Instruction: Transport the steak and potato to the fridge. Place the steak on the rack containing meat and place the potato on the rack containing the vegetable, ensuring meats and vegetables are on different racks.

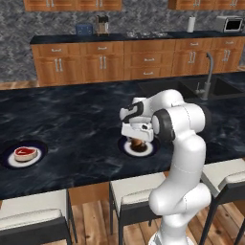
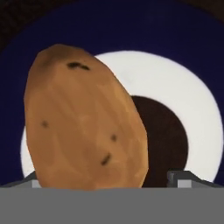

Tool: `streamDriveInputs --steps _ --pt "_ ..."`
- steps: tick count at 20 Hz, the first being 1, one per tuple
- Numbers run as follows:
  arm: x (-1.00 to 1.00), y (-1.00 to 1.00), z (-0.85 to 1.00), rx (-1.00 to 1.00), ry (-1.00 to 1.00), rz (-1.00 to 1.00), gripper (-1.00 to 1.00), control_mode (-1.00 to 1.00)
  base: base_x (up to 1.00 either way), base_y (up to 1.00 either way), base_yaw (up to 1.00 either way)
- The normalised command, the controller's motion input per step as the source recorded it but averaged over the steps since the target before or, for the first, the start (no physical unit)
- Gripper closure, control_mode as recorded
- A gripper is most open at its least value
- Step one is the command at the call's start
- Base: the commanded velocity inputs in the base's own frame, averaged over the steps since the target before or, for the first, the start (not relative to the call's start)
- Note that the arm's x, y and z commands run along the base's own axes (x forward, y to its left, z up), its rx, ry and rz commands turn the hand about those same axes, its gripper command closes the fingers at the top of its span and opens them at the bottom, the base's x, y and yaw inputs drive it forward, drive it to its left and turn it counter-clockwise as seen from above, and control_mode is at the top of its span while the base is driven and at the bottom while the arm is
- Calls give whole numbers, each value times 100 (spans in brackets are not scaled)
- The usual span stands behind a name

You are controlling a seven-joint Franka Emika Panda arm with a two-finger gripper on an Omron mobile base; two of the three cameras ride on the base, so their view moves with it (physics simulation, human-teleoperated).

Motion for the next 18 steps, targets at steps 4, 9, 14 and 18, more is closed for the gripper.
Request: streamDriveInputs --steps 4,9,14,18 --pt "0 -31 -5 0 -3 0 -100 -100 0 0 0" --pt "0 -44 -12 2 -2 0 -100 -100 0 0 0" --pt "0 -15 -37 0 0 0 100 -100 0 0 0" --pt "0 -3 0 0 0 0 100 -100 0 0 0"
